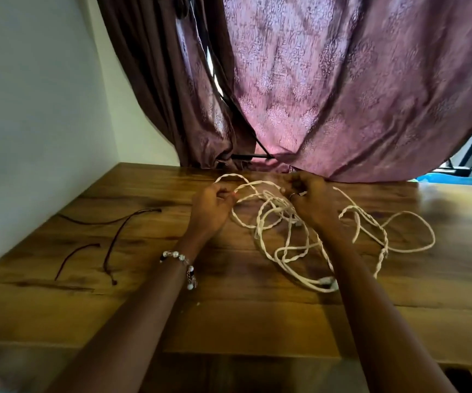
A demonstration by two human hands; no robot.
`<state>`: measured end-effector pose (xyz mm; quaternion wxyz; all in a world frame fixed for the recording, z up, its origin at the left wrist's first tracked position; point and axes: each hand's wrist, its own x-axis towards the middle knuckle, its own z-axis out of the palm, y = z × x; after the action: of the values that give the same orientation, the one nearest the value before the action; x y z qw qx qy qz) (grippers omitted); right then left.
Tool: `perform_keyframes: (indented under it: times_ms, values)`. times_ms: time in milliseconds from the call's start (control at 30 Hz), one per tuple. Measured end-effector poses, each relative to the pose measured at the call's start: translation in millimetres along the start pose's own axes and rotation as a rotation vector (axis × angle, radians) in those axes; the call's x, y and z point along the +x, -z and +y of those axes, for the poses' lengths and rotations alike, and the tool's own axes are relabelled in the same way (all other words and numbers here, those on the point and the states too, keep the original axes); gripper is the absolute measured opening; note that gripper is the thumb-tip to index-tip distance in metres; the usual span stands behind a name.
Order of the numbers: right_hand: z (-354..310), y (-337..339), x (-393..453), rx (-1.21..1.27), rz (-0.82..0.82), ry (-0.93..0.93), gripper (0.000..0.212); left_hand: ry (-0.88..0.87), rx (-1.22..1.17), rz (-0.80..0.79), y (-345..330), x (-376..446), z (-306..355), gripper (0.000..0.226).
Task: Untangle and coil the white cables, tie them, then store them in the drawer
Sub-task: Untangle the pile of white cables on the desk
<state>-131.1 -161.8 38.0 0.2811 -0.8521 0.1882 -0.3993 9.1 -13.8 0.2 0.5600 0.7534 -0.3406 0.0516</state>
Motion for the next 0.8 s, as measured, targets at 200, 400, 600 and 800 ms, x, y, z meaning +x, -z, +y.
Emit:
perform_keyframes:
  times_ms: [200, 400, 600, 800]
  values:
    - [28.2, -19.4, 0.6, -0.196, -0.053, 0.183, 0.017, 0.011, -0.120, -0.090, -18.0, 6.9, -23.4, 0.018]
    - [46.2, 9.0, -0.6, -0.244, -0.153, 0.186, 0.020, 0.343, -0.565, 0.178, -6.5, 22.7, -26.3, 0.016]
    - [42.9, 36.1, -16.9, 0.321, 0.415, -0.109, 0.022, 0.383, -0.436, 0.345, 3.6, 9.4, -31.2, 0.013]
    - [36.2, 32.2, -21.8, 0.408, 0.180, -0.142, 0.012, -0.021, 0.120, 0.409, -1.7, -10.0, -24.2, 0.036]
